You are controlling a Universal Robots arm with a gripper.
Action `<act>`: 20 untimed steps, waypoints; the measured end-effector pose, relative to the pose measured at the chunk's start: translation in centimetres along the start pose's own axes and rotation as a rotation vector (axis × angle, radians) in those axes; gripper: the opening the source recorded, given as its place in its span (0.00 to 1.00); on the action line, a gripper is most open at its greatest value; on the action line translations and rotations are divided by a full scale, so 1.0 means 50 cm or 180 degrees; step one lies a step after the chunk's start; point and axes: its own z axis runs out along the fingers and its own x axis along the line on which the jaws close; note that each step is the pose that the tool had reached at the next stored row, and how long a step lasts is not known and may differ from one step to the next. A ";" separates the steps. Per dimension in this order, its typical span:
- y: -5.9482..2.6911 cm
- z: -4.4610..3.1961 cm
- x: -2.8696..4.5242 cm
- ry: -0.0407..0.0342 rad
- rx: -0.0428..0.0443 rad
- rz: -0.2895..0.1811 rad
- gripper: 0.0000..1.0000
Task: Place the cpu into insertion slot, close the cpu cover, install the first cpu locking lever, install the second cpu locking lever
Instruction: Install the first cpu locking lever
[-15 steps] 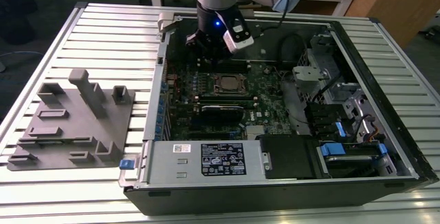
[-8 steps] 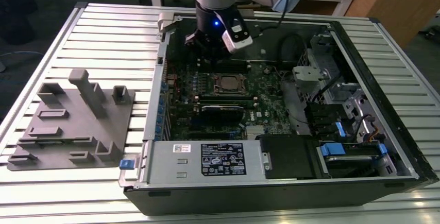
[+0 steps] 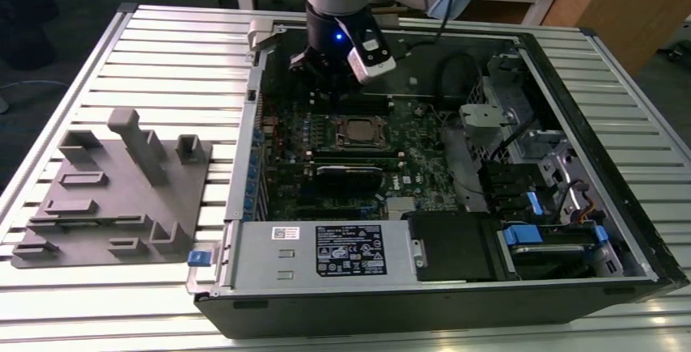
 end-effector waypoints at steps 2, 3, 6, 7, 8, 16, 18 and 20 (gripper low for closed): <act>0.000 0.000 0.001 0.0000 0.0000 0.0000 0.11; 0.000 0.000 0.002 0.0000 0.0000 0.0000 0.11; 0.000 0.000 0.004 0.0000 0.0000 0.0000 0.11; 0.000 0.000 0.005 0.0000 0.0000 0.0000 0.11; 0.000 0.000 0.005 0.0000 0.0000 0.0000 0.11; 0.000 0.000 0.010 0.0000 0.0000 0.0000 0.11; 0.000 0.000 0.010 0.0000 0.0000 0.0000 0.11; 0.000 0.000 0.010 0.0000 0.0000 0.0000 0.11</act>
